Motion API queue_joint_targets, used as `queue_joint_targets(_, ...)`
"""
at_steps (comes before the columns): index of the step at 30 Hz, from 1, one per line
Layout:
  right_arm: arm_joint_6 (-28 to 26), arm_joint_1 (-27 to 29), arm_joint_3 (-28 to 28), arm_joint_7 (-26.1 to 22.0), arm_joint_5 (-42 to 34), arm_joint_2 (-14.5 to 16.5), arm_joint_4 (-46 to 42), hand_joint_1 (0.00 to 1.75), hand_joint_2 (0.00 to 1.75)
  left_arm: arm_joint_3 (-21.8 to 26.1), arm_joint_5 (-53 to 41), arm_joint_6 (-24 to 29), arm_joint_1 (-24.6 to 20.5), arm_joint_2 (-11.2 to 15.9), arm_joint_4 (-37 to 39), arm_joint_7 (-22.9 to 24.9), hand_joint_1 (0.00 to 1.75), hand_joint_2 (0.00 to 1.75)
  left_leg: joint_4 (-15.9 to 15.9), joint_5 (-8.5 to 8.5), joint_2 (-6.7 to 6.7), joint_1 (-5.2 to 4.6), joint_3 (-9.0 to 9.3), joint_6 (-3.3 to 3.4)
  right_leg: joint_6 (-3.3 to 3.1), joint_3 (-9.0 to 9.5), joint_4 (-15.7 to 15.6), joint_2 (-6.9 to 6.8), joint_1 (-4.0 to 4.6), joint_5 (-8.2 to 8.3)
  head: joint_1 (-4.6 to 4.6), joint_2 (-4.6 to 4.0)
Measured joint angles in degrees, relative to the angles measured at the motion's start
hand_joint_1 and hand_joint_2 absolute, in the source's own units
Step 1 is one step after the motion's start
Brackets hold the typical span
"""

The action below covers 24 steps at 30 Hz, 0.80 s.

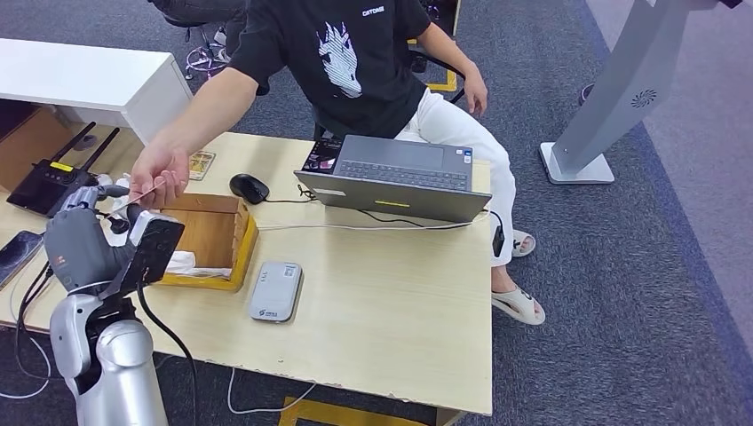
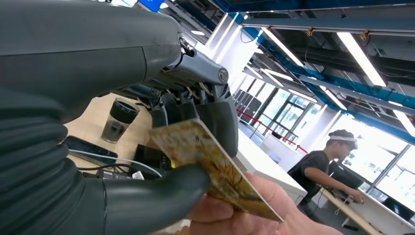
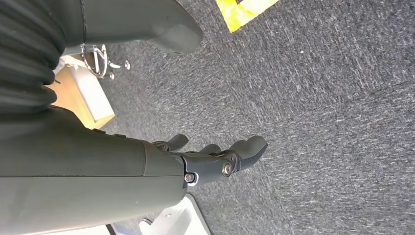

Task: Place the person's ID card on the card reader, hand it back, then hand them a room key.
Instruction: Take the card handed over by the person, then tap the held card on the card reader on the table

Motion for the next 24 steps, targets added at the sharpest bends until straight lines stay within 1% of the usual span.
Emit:
queue_joint_targets(6, 0.0, 0.05, 0.01, 0.38, 0.34, 0.0, 0.09, 0.0, 1.75, -0.92, 0.61, -0.47, 0.68, 0.02, -0.02, -0.49, 1.75, 1.75, 0.0, 0.0, -0.01, 0.0, -0.01, 0.0, 0.0, 0.0, 0.0, -0.01, 0.0, 0.0, 0.01, 0.0)
queue_joint_targets(11, 0.0, 0.08, 0.0, 0.44, 0.42, 0.0, 0.21, 0.0, 1.75, -2.66, 0.01, -2.14, 1.95, 0.26, -0.06, -0.32, 1.75, 1.75, 0.0, 0.0, -0.01, 0.0, -0.01, 0.0, 0.0, 0.0, 0.0, -0.02, 0.0, 0.0, 0.01, 0.01)
queue_joint_targets(15, 0.0, 0.09, 0.01, 0.56, 0.73, 0.0, 0.27, 0.0, 1.75, -5.51, -1.26, -3.22, 3.67, 0.68, -0.05, 0.82, 1.75, 1.75, 0.0, 0.0, -0.02, -0.01, -0.01, 0.0, 0.0, 0.0, 0.0, -0.02, -0.01, 0.0, 0.0, 0.01)
queue_joint_targets(21, 0.06, 0.1, 0.0, 0.84, 1.03, 0.0, 0.35, 0.0, 1.75, -10.15, -5.2, -3.47, 6.5, 1.19, -0.04, 2.79, 1.75, 1.75, 0.0, 0.0, -0.01, -0.01, -0.01, 0.0, 0.0, -0.01, -0.01, -0.02, -0.01, 0.0, 0.0, 0.0)
queue_joint_targets(24, 0.26, 0.11, 0.0, 0.84, 1.19, 0.0, 0.4, 0.0, 1.75, -12.24, -8.37, -4.59, 7.73, 1.64, 0.17, 4.72, 1.75, 1.75, 0.0, 0.0, -0.01, -0.01, 0.0, 0.0, 0.0, -0.02, -0.01, -0.02, -0.01, 0.0, 0.01, 0.0)
